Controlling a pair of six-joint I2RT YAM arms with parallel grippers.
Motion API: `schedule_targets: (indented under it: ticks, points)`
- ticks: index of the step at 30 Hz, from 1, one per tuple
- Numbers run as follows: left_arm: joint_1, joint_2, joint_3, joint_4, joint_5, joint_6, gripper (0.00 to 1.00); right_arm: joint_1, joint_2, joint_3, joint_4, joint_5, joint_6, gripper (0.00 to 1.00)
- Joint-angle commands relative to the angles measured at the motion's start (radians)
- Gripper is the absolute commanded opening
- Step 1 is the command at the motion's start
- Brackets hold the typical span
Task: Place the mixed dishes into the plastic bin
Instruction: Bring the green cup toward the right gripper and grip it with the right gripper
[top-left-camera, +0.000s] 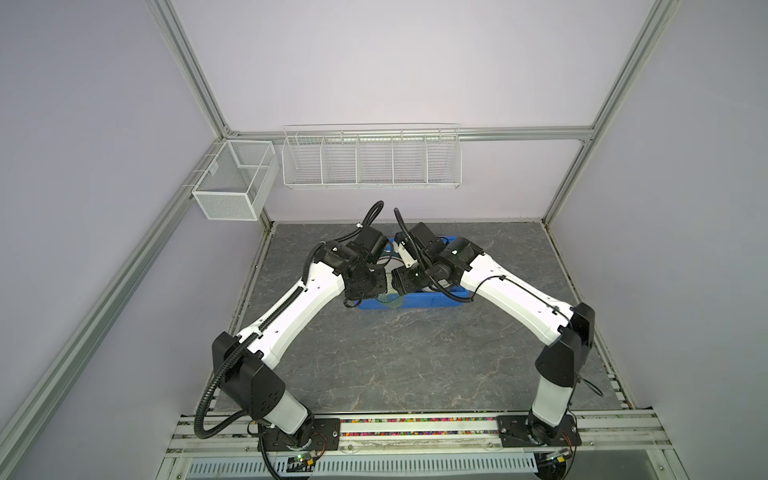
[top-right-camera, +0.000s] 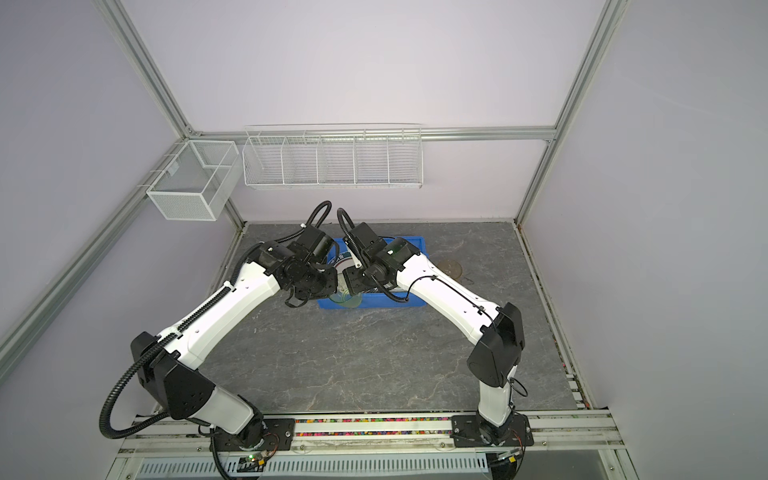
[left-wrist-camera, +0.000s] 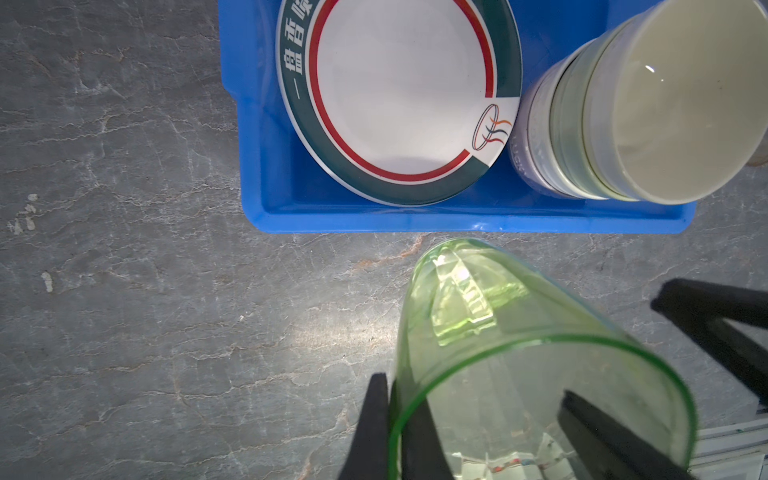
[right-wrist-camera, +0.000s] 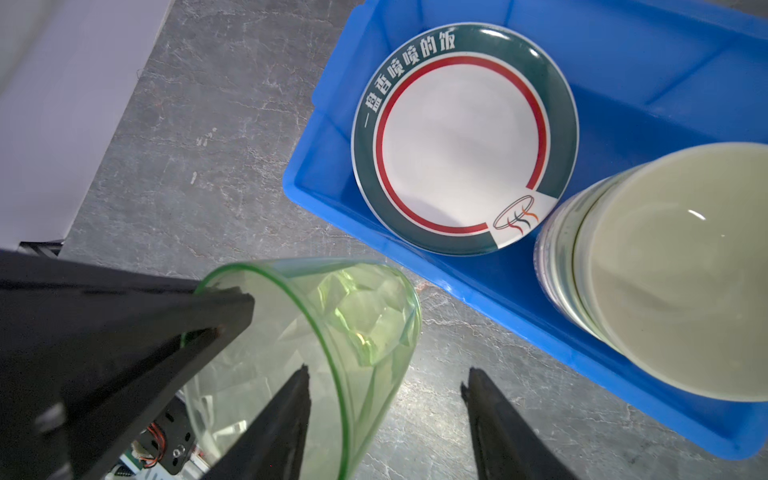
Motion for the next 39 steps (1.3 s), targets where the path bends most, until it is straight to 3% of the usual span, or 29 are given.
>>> schedule_targets:
  ticks: [1,6,16,25,39]
  points:
    - [-0.004,0.012,0.023,-0.009,-0.019,-0.002,0.00,0.005,0.025,0.038,-0.034,0.011,0.000,0.44]
    - [-0.004,0.016,0.016,-0.003,-0.016,-0.003,0.00,0.005,0.051,0.052,-0.039,0.008,-0.002,0.27]
    - [-0.004,0.025,0.020,0.001,-0.009,0.003,0.00,0.005,0.074,0.054,-0.043,0.011,-0.002,0.07]
    - [-0.004,0.012,0.024,0.005,0.001,-0.005,0.00,0.005,0.079,0.054,-0.038,0.003,-0.001,0.07]
    - [-0.003,-0.045,0.033,0.008,0.026,-0.012,0.32,0.001,0.047,0.007,-0.026,0.020,0.012,0.06]
